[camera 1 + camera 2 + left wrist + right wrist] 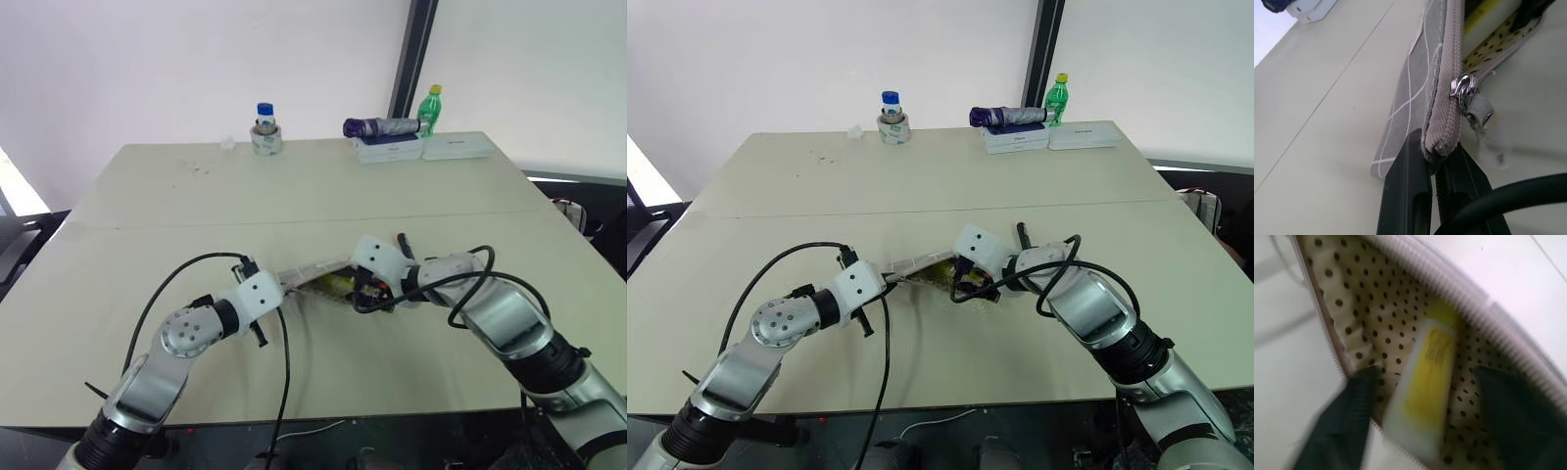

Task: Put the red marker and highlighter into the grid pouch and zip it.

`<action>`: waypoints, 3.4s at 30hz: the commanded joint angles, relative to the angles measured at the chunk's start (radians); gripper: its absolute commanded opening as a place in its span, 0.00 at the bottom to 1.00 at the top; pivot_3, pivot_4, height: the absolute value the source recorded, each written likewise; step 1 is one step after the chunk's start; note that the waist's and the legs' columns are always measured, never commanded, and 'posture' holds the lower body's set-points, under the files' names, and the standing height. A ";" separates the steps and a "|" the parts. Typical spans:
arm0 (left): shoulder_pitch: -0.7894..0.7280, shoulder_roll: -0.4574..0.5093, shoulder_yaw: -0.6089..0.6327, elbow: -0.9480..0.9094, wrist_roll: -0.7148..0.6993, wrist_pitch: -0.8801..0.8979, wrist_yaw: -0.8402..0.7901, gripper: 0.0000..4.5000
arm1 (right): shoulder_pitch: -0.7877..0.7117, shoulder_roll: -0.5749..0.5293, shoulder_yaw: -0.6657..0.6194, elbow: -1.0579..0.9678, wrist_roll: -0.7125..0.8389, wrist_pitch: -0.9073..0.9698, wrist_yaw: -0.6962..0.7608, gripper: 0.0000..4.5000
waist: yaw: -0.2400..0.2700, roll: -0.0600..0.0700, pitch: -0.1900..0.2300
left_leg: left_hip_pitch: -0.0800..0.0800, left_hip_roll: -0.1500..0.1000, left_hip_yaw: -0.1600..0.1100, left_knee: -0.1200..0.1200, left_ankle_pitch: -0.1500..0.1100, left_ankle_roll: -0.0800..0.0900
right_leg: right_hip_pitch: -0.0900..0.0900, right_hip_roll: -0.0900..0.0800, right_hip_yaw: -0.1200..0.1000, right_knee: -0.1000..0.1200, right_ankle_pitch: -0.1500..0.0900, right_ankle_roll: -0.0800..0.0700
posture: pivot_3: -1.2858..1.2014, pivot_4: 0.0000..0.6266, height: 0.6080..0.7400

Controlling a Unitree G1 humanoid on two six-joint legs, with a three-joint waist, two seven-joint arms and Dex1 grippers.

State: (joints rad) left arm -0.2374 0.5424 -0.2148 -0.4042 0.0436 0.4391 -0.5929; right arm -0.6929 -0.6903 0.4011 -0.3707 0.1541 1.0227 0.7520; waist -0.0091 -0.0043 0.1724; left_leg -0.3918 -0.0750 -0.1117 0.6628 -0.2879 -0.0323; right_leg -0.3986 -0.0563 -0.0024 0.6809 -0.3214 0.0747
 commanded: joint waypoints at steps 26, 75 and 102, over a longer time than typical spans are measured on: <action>-0.078 -0.153 0.105 0.027 -0.054 0.215 0.197 0.00 | 0.089 0.118 -0.326 0.391 -0.033 -0.047 -0.313 0.79 | 0.002 -0.001 -0.001 | 0.000 0.000 0.000 0.001 0.001 -0.002 | 0.001 0.000 0.000 0.001 0.000 0.000 | 0.52 0.24 1.00; -0.078 -0.101 -0.024 -0.018 -0.046 0.066 0.055 0.00 | 0.005 -0.130 -0.069 -0.010 -0.024 -0.172 0.060 0.12 | 0.021 -0.001 0.000 | 0.000 0.000 0.000 0.001 0.001 -0.001 | 0.001 0.000 0.000 0.000 0.000 0.000 | 0.52 0.24 1.00; -0.250 -0.392 0.223 0.033 -0.315 0.520 0.203 0.00 | -0.027 -0.063 -0.351 -0.073 0.182 -0.026 0.115 0.87 | 0.022 -0.002 0.001 | 0.000 0.000 0.000 0.002 0.001 -0.001 | 0.001 0.000 0.000 0.001 0.000 0.000 | 0.52 0.24 1.00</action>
State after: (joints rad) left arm -0.4580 0.1605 -0.0233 -0.3564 -0.2371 0.9311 -0.4079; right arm -0.7167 -0.7579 0.0735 -0.3972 0.3084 0.9842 0.8795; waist 0.0125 -0.0064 0.1729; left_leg -0.3916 -0.0748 -0.1115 0.6645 -0.2871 -0.0337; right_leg -0.3974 -0.0559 -0.0028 0.6815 -0.3213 0.0748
